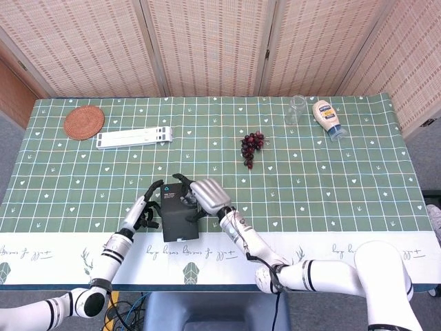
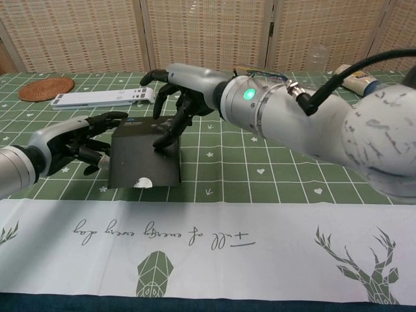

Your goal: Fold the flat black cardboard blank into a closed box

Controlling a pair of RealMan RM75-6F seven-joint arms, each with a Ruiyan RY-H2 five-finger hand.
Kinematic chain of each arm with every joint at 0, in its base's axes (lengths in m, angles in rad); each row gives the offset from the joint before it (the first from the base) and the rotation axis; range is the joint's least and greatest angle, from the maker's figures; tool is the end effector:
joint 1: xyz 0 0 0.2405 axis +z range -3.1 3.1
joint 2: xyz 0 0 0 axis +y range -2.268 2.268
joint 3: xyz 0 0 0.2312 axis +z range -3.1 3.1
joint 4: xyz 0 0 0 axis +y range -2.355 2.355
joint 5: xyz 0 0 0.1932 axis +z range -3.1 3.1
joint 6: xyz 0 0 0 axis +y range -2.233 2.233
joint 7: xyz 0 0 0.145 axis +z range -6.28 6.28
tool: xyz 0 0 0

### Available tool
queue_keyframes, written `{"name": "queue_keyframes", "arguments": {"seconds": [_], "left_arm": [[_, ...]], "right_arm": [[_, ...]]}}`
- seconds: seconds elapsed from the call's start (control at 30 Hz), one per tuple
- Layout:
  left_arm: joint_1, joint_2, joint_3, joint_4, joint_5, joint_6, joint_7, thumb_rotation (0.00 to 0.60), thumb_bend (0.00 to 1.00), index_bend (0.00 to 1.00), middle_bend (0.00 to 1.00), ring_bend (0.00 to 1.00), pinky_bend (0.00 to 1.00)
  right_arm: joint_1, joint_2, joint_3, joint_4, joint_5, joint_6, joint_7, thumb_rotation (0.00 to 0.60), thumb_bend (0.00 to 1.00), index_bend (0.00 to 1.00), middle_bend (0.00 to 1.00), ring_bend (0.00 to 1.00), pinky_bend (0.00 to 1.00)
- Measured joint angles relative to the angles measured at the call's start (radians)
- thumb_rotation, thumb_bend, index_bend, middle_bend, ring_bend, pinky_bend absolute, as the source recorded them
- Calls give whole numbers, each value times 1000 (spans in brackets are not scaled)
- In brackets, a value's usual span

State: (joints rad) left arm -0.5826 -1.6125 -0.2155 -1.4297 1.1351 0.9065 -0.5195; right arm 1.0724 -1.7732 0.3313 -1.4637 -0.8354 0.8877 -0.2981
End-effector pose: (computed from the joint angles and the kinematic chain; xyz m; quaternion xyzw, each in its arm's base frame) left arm -0.1696 0.3027 -0.0171 -0.4668 -0.6997 -0.4848 0.2398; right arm 0.0126 -0.3290 -0.0554 0.7216 -0.4597 0.4457 0.2632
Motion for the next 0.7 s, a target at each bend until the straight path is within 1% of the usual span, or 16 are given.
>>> {"name": "queue_keyframes", "arguments": {"seconds": [0.37,0.6,0.7], "left_arm": [[19,80,10,-29,16,-26,16,600,114,0,0,483,812],[37,146,12,-12,30,-16,38,600,114,0,0,480,812],[49,167,3,-5,33,3,34,600,114,0,0,531,812]], "right_arm": [[7,-32,-38,12,-38,45,-76,600,1,115,332,747,1000],[5,-60,-65,45,-79,77,-126,600,65,128,317,747,1000],[4,-72,-77,63,-104,87,-141,600,82,138,310,747,1000]]}}
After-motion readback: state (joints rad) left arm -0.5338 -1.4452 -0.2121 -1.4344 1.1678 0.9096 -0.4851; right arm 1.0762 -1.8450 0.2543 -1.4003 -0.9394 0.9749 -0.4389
